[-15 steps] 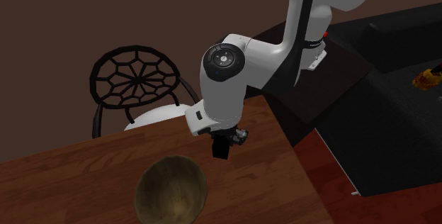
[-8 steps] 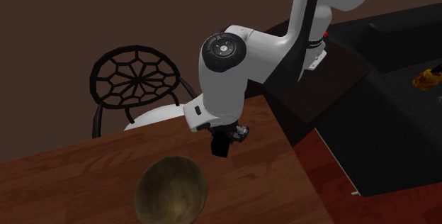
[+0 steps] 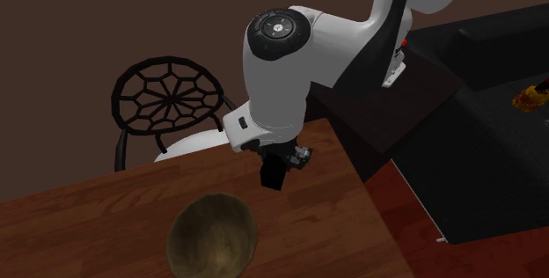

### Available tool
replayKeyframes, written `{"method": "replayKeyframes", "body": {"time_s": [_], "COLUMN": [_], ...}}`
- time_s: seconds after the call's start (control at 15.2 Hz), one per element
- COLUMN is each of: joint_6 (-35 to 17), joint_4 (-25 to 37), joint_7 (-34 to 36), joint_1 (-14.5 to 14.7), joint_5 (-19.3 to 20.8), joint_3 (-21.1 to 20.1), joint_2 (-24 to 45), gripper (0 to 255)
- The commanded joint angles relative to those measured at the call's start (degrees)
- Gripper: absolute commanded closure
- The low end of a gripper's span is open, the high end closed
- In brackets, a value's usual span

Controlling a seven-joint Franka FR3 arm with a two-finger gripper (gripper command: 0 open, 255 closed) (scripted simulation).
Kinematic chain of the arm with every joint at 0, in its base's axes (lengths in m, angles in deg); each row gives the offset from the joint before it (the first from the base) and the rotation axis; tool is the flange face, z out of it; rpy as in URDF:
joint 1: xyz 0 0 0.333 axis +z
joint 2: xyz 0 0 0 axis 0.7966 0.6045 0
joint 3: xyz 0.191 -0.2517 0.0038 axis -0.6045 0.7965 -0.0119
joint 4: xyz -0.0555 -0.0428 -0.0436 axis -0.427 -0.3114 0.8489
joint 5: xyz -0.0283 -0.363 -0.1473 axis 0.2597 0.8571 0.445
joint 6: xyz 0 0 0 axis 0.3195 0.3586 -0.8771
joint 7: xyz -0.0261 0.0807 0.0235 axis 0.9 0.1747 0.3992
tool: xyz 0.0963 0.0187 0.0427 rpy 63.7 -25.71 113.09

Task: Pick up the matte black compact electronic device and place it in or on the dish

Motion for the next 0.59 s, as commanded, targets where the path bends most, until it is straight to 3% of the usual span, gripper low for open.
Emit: {"method": "replayKeyframes", "body": {"time_s": [0.0,0.53], "joint_6": [1.26,6.21], "joint_4": [0.15,1.44], "joint_7": [-0.82,-3.87], "joint_1": [-0.51,-2.08], "joint_5": [-1.28,-5.71], "joint_3": [-0.70,-2.64], "joint_2": [-1.38,-6.14], "gripper": [255,255]}}
